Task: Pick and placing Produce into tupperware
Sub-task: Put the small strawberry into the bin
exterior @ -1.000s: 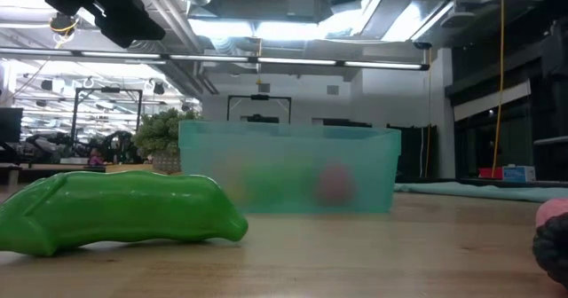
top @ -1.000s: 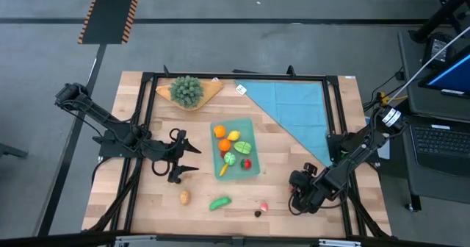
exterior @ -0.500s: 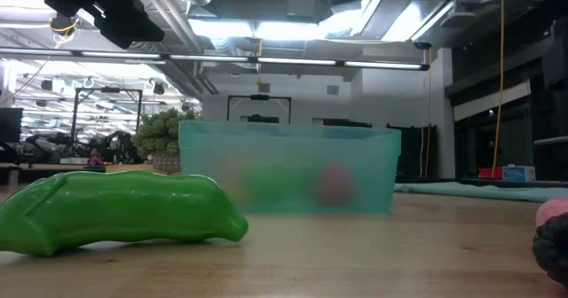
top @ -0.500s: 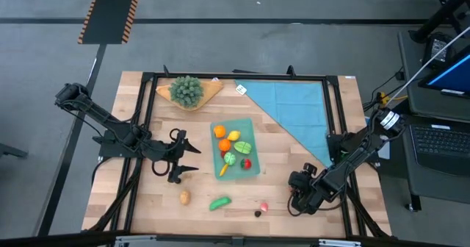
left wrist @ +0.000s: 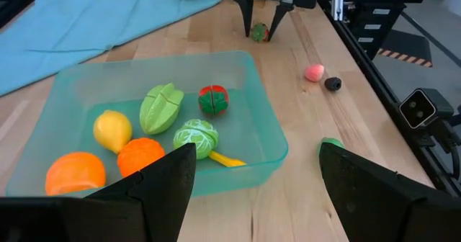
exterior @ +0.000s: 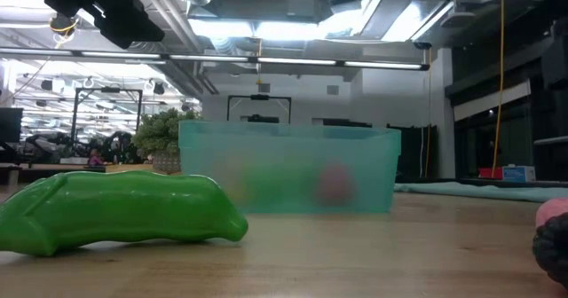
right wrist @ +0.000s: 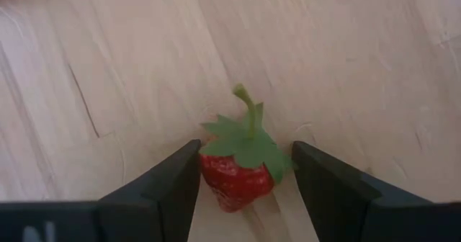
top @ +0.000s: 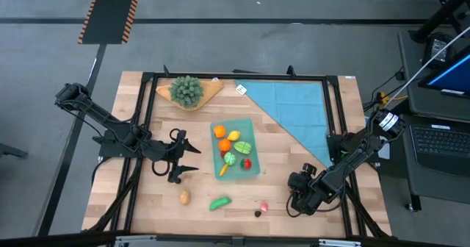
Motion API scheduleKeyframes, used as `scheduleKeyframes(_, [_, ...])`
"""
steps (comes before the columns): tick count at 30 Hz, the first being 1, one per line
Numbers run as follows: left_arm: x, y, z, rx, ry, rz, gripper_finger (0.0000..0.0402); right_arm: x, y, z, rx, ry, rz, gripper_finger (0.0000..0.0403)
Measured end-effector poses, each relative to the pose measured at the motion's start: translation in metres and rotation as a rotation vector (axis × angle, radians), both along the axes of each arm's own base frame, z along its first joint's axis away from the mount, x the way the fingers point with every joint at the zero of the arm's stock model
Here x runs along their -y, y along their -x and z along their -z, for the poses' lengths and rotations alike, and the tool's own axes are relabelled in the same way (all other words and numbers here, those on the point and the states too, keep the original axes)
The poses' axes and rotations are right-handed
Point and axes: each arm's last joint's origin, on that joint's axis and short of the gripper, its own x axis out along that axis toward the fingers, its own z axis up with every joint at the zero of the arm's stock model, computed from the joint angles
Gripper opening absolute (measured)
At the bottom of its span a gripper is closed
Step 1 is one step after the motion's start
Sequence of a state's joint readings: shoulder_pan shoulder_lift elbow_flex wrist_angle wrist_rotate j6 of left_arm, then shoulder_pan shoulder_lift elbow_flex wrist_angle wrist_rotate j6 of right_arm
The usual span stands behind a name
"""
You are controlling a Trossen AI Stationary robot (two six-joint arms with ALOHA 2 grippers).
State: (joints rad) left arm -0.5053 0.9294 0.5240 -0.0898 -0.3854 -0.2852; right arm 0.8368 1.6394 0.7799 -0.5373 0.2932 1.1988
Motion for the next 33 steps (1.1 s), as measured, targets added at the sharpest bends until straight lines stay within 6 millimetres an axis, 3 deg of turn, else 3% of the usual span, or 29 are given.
scheduleKeyframes(5, [0.000,0.000,0.000,0.000,0.000,0.000,0.0286,0.000,0.000,0.000,-0.001,0.001,0.001,0.0207])
scheduleKeyframes(14, [0.000,0.000,0.000,0.001,0.000,0.000,0.0286,0.000,0.000,0.000,0.003,-0.006,0.025,0.0146])
scheduleKeyframes(26, [0.000,0.000,0.000,0.000,0.000,0.000,0.0286,0.000,-0.001,-0.002,0.008,-0.006,0.034,0.0142])
scheduleKeyframes(33, [0.000,0.000,0.000,0.001,0.000,0.000,0.0286,0.006,0.003,-0.027,0.076,-0.039,0.043,0.0142])
